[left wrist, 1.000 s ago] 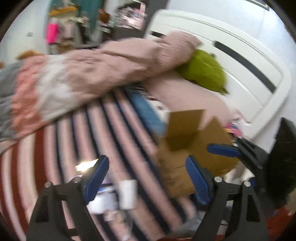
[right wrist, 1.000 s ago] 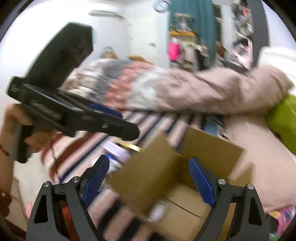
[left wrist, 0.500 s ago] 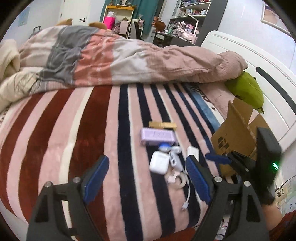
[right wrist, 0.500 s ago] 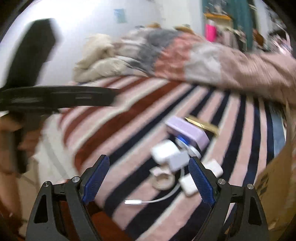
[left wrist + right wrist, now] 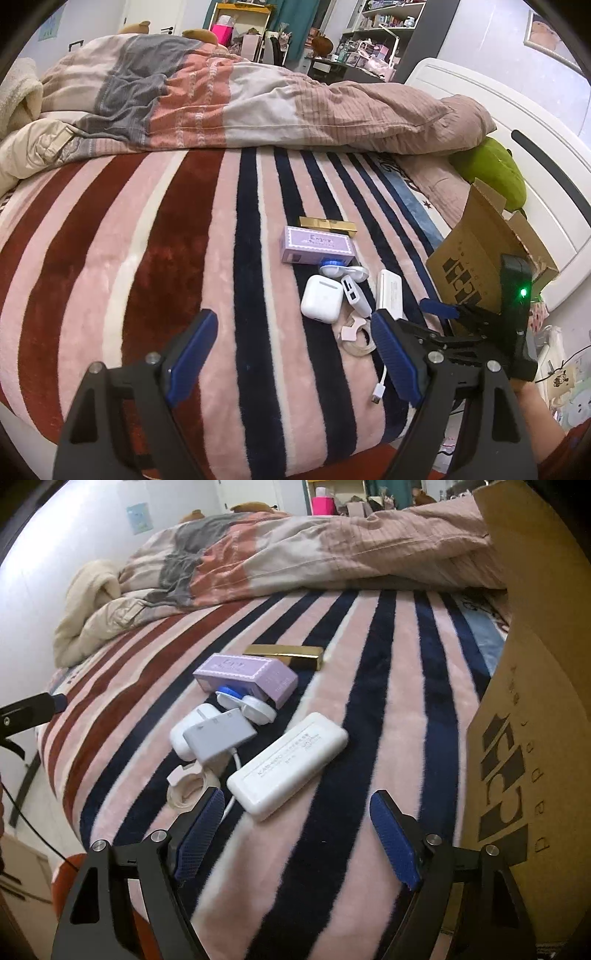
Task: Organize rigid objects
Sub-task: 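Return the right gripper and grasp the white power bank, then carry the power bank into the cardboard box and release it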
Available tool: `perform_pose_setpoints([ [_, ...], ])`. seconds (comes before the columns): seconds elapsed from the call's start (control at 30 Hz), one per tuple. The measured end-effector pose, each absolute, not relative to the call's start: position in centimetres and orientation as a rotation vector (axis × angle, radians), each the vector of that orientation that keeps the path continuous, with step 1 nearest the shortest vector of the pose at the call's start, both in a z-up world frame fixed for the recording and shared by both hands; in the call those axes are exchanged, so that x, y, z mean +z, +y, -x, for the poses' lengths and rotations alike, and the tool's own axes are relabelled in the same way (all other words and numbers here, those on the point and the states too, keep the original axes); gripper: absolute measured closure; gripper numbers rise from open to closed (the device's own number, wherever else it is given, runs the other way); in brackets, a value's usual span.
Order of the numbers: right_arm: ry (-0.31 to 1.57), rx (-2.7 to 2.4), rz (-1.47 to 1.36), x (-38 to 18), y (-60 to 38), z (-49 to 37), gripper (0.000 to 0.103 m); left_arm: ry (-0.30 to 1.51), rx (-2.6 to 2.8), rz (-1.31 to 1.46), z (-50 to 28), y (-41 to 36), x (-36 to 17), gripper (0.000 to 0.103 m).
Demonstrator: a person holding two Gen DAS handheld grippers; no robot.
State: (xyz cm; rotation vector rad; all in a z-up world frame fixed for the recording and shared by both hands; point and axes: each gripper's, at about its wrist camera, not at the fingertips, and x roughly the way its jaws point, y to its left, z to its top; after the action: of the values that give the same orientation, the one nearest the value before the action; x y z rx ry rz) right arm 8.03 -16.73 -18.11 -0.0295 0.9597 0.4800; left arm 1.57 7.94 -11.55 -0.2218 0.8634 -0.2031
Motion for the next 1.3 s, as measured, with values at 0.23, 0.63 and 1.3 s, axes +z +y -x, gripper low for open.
perform_pose_setpoints([
  [0.23,0.982,0.393,0.020,-19.4,-14.1,-10.2,0.038,0.867,-0.174,0.228,-1.1,8.7,-11.7,0.021],
  [0.63,0.952,0.314,0.134,-18.9,-14.2,-10.3,0.042,0.870,-0.190,0.215,-1.1,8.0,-11.7,0.021],
  [1.3,0.677,0.756,0.108,-4.8,-13.9,-3.9,0.072,0.855,-0.643,0.241,-7.9,-2.0,-3.0,0.054],
])
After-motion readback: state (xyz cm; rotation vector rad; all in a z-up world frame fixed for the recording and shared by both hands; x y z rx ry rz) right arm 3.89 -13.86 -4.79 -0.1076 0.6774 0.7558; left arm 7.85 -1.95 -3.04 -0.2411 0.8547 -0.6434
